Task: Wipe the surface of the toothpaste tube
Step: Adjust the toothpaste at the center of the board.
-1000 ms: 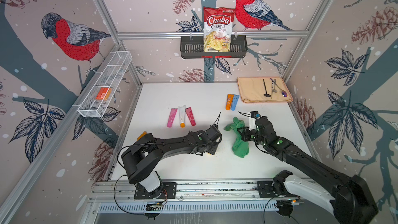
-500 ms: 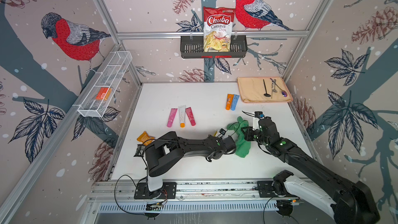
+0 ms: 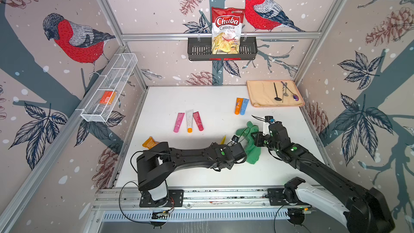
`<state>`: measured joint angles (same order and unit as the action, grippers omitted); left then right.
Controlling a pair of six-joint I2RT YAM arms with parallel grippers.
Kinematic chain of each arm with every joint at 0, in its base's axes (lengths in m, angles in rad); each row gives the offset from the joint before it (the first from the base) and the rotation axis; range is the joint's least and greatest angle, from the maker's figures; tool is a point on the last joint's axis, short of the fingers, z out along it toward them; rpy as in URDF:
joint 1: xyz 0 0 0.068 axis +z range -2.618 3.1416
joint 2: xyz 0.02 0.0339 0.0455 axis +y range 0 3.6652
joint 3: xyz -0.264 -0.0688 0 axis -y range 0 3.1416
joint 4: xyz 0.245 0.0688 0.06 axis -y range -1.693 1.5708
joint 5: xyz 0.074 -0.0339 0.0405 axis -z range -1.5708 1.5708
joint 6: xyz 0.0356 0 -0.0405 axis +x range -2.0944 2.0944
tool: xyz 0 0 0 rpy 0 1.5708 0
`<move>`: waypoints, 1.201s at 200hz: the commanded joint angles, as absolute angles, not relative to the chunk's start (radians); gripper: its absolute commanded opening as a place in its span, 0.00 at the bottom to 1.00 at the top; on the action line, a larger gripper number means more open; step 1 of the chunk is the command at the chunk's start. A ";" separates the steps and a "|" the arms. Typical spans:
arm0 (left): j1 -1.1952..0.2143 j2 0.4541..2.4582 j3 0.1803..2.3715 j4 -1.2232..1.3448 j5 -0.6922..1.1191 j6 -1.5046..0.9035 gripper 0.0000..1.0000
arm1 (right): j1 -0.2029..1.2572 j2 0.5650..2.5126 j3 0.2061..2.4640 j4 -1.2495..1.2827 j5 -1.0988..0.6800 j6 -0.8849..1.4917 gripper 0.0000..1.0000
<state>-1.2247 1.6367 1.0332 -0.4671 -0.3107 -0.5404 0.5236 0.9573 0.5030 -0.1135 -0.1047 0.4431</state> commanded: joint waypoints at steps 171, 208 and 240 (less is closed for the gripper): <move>-0.761 1.562 0.760 -0.152 -0.047 -0.423 0.49 | 0.523 0.998 0.499 -0.054 -0.156 0.439 0.10; -0.773 1.663 0.793 -0.148 0.038 -0.401 0.43 | 0.523 0.989 0.495 -0.058 -0.159 0.434 0.10; -0.790 1.685 0.768 -0.155 0.008 -0.409 0.28 | 0.522 0.985 0.494 -0.057 -0.162 0.436 0.10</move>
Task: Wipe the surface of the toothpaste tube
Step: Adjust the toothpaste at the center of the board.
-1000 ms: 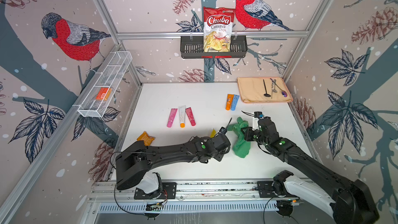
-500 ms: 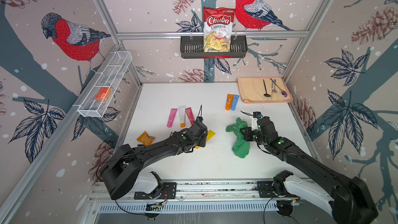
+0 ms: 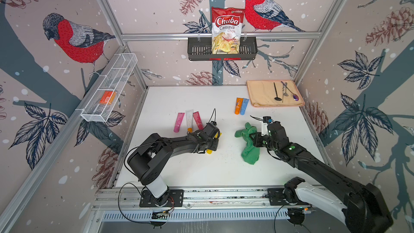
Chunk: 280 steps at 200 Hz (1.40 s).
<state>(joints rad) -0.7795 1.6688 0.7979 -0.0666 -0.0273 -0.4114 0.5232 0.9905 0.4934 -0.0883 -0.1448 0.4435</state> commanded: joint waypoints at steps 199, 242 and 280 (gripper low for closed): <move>-1.283 2.084 1.267 -0.920 -0.885 -0.908 0.29 | 0.523 0.978 0.494 -0.065 -0.149 0.434 0.10; -1.329 1.972 1.179 -0.576 -0.623 -0.731 0.49 | 0.523 0.985 0.493 -0.058 -0.156 0.437 0.10; -1.313 1.804 1.078 -0.309 -0.399 -0.605 0.52 | 0.522 0.981 0.492 -0.063 -0.155 0.434 0.10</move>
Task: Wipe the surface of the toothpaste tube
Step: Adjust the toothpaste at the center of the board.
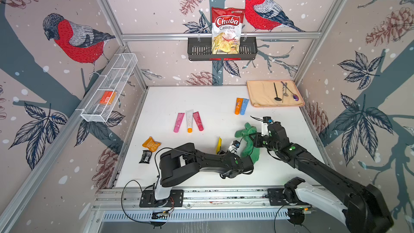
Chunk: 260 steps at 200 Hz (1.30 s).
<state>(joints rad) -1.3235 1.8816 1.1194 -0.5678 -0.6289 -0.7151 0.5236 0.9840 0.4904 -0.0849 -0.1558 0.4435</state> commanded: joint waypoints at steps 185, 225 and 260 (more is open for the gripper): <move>-0.975 1.457 0.644 0.118 0.047 -0.763 0.47 | 0.523 0.988 0.495 -0.058 -0.157 0.435 0.10; -0.976 1.537 0.661 0.131 0.048 -0.756 0.46 | 0.522 0.988 0.497 -0.062 -0.160 0.433 0.10; -0.976 1.608 0.685 0.131 0.035 -0.749 0.40 | 0.523 0.983 0.499 -0.064 -0.157 0.430 0.10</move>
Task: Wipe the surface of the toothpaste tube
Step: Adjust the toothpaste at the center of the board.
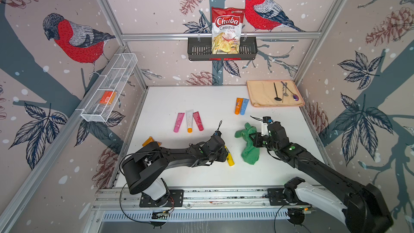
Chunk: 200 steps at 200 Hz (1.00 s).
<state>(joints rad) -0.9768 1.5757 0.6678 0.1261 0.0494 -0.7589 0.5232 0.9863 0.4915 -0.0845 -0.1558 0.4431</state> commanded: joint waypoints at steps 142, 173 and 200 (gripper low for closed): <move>-1.045 1.733 0.986 -0.337 -0.299 -0.439 0.21 | 0.521 0.960 0.494 -0.072 -0.158 0.431 0.10; -1.041 1.694 0.973 -0.332 -0.340 -0.391 0.42 | 0.521 0.957 0.491 -0.075 -0.154 0.430 0.10; -1.019 1.644 0.932 -0.287 -0.250 -0.399 0.65 | 0.521 0.964 0.492 -0.074 -0.155 0.430 0.10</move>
